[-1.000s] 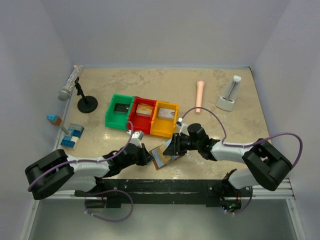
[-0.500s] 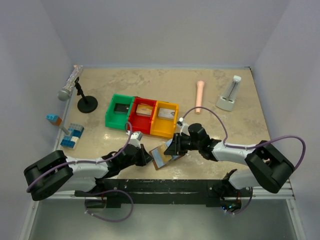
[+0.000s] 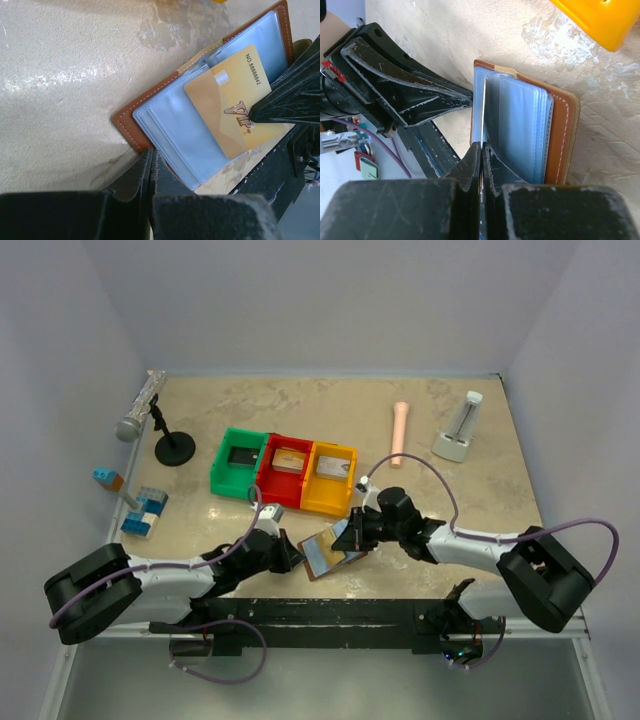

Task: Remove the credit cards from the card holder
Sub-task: Remove the credit card from the card holder, then place the credit card in the storage box.

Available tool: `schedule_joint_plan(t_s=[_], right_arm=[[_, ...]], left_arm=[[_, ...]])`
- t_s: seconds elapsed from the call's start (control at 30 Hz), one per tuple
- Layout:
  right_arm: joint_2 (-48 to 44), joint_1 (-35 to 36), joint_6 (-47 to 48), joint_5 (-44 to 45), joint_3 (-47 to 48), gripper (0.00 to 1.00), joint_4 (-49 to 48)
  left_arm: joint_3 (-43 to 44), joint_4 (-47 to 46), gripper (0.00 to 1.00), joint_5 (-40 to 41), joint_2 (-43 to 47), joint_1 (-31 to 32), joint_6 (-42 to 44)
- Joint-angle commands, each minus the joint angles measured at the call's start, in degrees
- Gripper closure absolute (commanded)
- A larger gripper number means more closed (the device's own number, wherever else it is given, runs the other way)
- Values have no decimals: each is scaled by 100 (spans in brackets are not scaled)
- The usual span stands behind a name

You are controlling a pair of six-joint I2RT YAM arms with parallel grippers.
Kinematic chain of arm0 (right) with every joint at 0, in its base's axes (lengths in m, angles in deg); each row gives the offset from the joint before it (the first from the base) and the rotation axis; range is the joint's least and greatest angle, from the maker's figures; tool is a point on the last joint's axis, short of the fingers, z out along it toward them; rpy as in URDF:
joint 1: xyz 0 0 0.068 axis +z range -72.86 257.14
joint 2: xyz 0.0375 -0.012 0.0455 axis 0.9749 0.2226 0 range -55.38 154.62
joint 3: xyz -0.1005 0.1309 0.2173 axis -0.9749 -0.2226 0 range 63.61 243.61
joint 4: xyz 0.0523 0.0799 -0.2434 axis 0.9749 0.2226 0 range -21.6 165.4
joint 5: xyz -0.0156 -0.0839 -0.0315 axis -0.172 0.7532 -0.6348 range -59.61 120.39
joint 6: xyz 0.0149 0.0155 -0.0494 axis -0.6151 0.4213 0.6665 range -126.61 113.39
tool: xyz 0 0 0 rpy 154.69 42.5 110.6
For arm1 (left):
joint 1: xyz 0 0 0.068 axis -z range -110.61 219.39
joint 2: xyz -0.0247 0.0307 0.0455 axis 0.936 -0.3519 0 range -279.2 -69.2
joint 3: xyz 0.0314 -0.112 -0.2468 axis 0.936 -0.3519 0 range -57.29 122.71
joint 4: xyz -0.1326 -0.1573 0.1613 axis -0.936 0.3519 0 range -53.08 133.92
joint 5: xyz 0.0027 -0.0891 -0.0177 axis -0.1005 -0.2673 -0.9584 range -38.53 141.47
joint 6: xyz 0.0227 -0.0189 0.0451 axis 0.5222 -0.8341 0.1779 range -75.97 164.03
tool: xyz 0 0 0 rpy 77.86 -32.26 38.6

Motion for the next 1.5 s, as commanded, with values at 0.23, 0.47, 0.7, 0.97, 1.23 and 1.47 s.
schedule_joint_plan(t_s=[0.23, 0.47, 0.7, 0.97, 1.23, 1.47], right_arm=[[-727, -40, 520, 349, 462, 100, 1044], [-1228, -41, 863, 569, 725, 100, 1896], [-1852, -49, 1100, 719, 1050, 100, 2625], [-2591, 56, 1259, 210, 1666, 100, 3364], [-2311, 100, 732, -1240, 1745, 100, 2418], [-1897, 267, 380, -1663, 1912, 100, 1730]], left_arm=[[-195, 198, 100, 114, 251, 11, 32], [-2, 330, 84, 17, 541, 11, 120], [437, 874, 59, -44, 1129, 11, 305], [483, 1666, 57, 272, 3411, -7, 533], [-984, 226, 30, -518, 5628, -7, 94], [-1083, -784, 35, -1168, 4930, -7, 146]])
